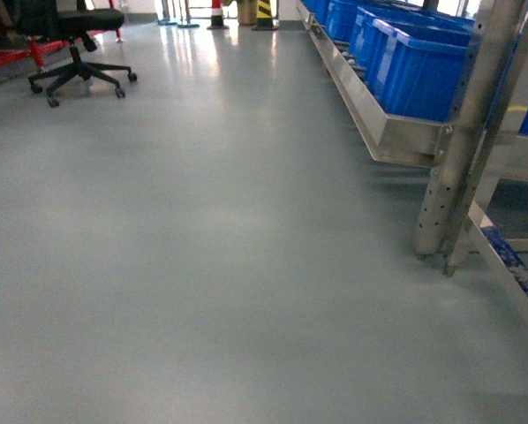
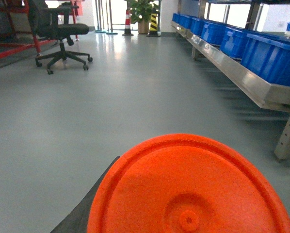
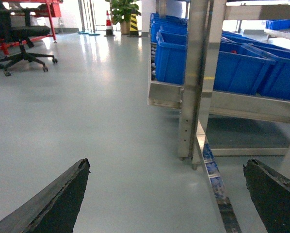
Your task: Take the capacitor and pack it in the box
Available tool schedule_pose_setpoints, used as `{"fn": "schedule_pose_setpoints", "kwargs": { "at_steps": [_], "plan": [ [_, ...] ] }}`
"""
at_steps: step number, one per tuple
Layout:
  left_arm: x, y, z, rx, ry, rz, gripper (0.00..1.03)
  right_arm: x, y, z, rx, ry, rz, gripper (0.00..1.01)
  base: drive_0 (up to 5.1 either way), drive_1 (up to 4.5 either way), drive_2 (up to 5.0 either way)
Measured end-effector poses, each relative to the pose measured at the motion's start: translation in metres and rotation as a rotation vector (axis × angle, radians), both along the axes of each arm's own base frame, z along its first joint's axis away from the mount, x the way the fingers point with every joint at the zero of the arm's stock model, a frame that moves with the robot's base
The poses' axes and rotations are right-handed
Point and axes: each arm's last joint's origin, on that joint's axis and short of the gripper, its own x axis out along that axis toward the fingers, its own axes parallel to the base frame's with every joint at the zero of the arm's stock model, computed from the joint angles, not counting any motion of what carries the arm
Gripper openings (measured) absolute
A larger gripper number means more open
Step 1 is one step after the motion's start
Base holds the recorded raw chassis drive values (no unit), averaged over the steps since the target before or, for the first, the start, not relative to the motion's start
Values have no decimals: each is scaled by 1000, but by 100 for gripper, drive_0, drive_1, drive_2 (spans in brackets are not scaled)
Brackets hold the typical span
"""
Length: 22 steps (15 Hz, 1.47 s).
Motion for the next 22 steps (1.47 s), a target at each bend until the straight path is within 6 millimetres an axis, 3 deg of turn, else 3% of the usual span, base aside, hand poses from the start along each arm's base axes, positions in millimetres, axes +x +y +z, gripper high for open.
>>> {"fn": "schedule_pose_setpoints", "kwargs": {
  "at_steps": [22],
  "plan": [
    [0, 0, 0, 0, 0, 1, 43, 0, 0, 0, 0, -3, 0, 98, -502, 247, 209]
  ]
}}
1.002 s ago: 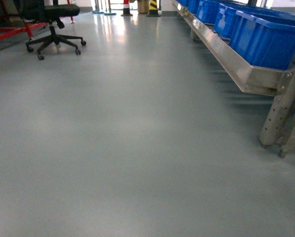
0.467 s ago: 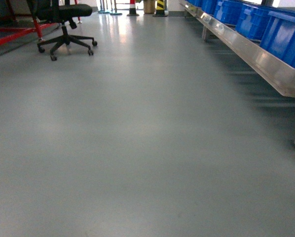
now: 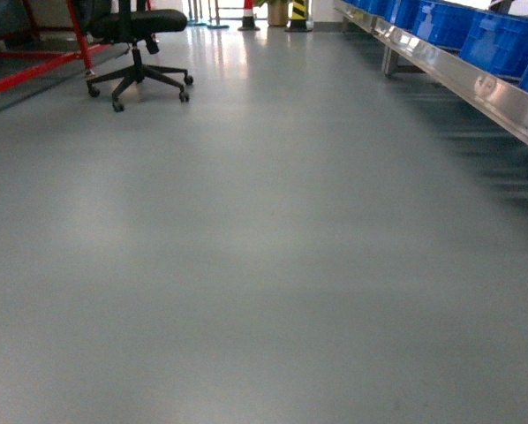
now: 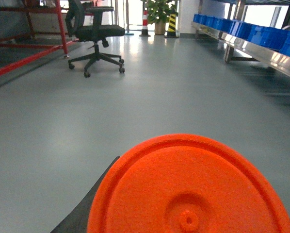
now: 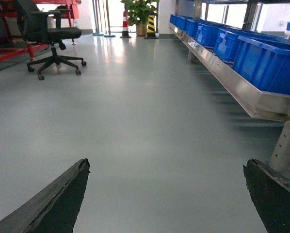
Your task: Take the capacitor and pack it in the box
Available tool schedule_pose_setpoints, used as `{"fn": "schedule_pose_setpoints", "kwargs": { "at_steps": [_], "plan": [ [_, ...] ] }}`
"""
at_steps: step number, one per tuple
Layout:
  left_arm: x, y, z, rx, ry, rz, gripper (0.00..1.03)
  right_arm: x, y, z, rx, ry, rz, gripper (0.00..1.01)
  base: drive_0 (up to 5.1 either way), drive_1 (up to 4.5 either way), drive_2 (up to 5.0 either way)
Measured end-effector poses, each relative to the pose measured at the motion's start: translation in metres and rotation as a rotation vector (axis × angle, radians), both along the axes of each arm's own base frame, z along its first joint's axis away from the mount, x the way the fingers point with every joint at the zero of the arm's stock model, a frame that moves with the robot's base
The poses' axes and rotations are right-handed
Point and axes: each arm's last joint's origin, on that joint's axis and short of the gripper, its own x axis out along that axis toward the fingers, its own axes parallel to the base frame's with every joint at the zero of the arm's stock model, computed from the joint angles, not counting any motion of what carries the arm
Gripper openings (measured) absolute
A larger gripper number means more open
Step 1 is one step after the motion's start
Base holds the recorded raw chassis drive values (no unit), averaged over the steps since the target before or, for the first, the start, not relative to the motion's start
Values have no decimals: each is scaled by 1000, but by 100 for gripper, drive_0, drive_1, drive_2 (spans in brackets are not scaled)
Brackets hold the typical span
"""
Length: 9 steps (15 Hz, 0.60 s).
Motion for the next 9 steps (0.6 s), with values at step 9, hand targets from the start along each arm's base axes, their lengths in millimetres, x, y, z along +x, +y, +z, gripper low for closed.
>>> {"fn": "schedule_pose_setpoints", "kwargs": {
  "at_steps": [9],
  "plan": [
    [0, 0, 0, 0, -2, -1, 43, 0, 0, 0, 0, 1, 0, 98, -480, 342, 156]
  ]
}}
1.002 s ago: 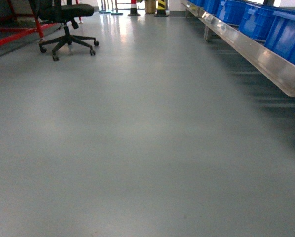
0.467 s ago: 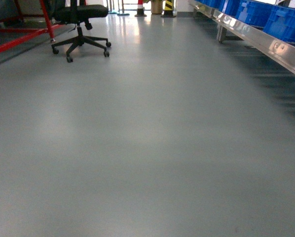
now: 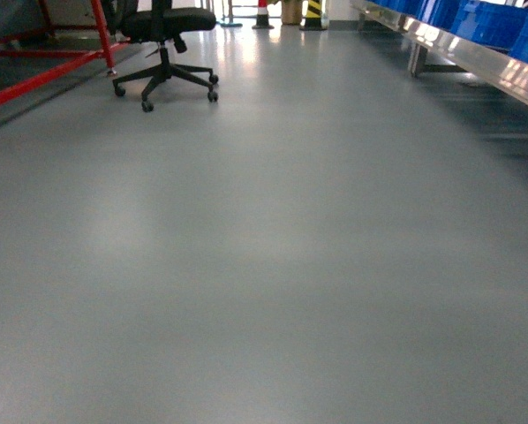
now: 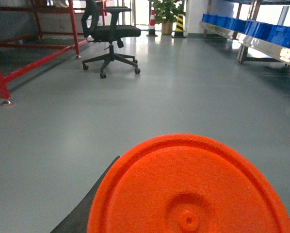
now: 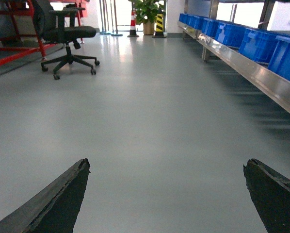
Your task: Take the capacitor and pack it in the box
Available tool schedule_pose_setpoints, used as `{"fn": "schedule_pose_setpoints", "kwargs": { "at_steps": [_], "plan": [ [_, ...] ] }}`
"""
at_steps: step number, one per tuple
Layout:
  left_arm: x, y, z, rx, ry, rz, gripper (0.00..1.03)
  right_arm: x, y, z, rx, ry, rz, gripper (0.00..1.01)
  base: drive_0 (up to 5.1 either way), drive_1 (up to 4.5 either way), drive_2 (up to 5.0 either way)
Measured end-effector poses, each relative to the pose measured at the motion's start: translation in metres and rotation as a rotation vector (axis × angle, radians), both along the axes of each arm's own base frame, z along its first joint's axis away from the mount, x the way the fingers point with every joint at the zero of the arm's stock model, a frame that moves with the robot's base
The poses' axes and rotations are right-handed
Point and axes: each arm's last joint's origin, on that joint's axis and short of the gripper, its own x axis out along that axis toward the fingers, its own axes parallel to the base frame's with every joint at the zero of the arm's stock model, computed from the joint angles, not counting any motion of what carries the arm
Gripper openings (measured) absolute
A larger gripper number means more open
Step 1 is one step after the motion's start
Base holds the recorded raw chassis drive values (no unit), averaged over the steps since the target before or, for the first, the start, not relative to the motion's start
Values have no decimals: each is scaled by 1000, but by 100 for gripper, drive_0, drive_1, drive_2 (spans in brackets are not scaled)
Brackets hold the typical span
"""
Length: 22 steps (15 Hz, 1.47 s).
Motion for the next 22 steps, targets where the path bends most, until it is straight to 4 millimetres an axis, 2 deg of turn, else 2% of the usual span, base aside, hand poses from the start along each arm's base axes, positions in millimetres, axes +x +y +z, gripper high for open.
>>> {"fn": "schedule_pose_setpoints", "kwargs": {
  "at_steps": [22],
  "plan": [
    [0, 0, 0, 0, 1, 2, 43, 0, 0, 0, 0, -4, 0, 98, -504, 239, 239]
  ]
}}
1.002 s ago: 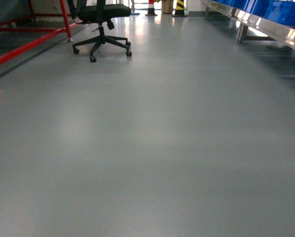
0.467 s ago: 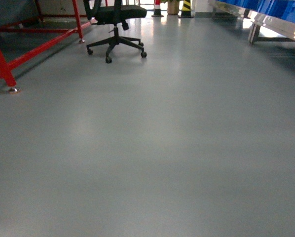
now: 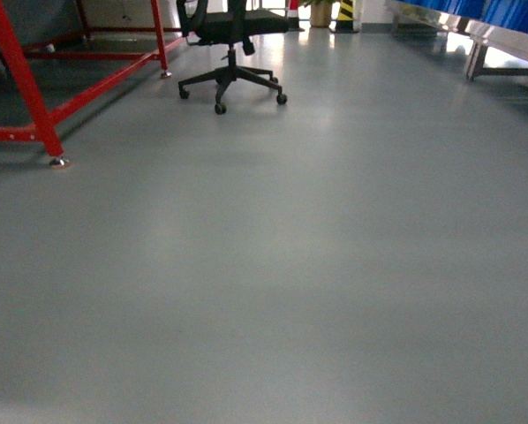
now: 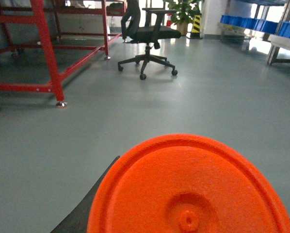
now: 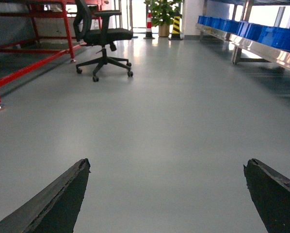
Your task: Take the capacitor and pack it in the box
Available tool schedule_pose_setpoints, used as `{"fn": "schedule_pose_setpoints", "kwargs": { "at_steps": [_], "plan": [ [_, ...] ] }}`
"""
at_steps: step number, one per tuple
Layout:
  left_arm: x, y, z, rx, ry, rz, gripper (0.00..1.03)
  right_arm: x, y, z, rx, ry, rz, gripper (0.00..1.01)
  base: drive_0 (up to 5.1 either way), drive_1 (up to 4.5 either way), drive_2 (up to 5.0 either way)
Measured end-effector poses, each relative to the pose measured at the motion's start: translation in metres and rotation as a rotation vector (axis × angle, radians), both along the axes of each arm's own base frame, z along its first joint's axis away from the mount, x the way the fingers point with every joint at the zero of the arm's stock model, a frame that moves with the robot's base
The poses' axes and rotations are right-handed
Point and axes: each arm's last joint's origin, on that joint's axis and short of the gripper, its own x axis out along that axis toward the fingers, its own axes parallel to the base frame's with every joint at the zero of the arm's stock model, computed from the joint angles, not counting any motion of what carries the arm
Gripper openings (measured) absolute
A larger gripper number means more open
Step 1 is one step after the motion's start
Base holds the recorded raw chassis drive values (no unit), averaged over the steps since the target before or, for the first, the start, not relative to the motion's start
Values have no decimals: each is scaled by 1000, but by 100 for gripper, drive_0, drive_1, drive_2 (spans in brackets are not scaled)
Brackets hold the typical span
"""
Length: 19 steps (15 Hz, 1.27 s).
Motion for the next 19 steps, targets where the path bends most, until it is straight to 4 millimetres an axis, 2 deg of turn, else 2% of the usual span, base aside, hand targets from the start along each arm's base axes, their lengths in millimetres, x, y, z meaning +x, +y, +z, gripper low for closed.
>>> {"fn": "schedule_pose_setpoints", "kwargs": {
  "at_steps": [19],
  "plan": [
    [0, 0, 0, 0, -1, -1, 43, 0, 0, -1, 0, 5, -2, 98, -493, 246, 246]
  ]
}}
